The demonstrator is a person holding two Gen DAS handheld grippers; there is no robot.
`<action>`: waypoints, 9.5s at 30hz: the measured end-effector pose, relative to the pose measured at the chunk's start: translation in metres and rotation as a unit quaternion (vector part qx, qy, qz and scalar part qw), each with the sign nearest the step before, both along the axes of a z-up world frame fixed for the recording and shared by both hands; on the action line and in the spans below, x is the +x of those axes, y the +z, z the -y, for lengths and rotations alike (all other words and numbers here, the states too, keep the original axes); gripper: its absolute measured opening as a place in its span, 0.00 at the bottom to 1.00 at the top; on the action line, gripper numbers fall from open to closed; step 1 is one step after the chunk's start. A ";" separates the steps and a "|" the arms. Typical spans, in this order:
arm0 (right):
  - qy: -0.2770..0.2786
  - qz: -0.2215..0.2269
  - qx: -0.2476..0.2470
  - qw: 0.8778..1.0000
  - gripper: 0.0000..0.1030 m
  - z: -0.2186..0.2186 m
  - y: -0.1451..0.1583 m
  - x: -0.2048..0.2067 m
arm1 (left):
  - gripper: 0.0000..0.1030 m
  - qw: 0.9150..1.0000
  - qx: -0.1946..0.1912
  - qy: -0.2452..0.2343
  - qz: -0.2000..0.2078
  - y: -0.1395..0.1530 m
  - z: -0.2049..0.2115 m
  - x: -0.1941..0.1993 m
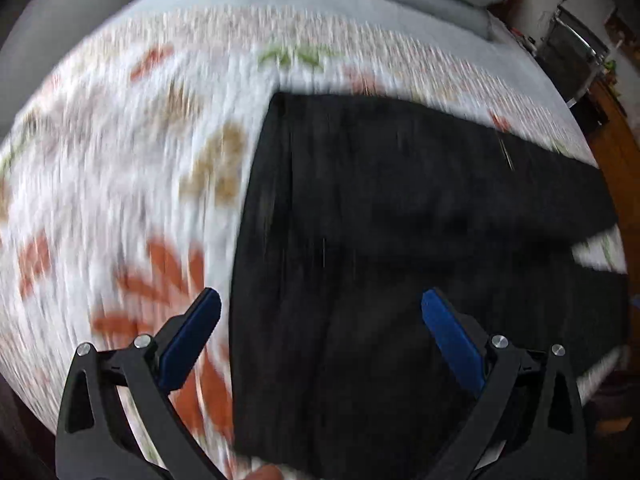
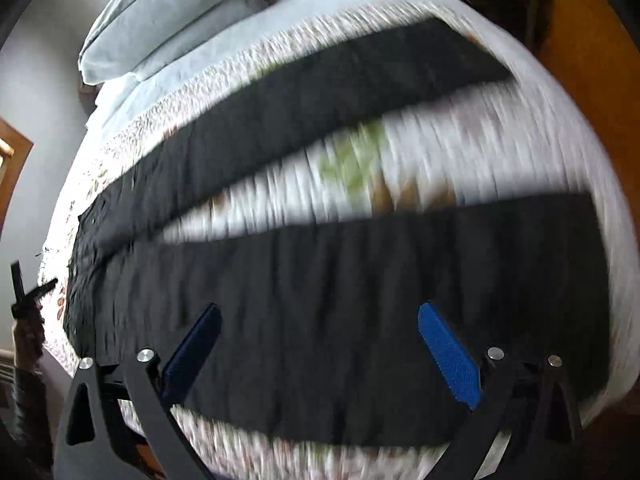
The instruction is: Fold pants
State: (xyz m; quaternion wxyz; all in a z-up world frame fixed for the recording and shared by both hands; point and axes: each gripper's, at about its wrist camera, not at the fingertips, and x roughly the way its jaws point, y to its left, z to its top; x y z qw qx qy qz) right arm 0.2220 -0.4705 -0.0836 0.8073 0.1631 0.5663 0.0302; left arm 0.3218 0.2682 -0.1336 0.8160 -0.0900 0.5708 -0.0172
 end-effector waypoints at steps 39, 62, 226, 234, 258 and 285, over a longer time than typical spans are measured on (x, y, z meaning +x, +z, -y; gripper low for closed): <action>-0.282 0.114 0.274 0.912 0.80 0.210 -0.077 -0.152 | 0.45 0.995 -0.054 0.085 -0.014 -0.056 0.000 -0.063; -0.218 0.047 0.178 0.958 0.30 0.187 -0.074 -0.161 | 0.65 0.991 -0.080 0.097 -0.047 -0.041 -0.037 -0.114; -0.024 0.037 0.030 0.999 0.49 0.192 -0.030 0.002 | 0.44 0.994 0.045 -0.101 -0.001 -0.017 0.024 -0.124; -0.022 0.096 -0.136 0.986 0.66 0.136 0.019 -0.080 | 0.76 0.996 0.019 -0.092 0.014 -0.007 0.030 -0.128; -0.088 0.042 -0.112 0.989 0.67 0.122 -0.037 -0.117 | 0.89 0.992 0.063 -0.099 0.050 -0.004 0.033 -0.152; -0.328 0.193 0.293 0.877 0.76 0.225 -0.090 -0.209 | 0.97 0.991 0.088 -0.093 0.037 -0.015 0.044 -0.151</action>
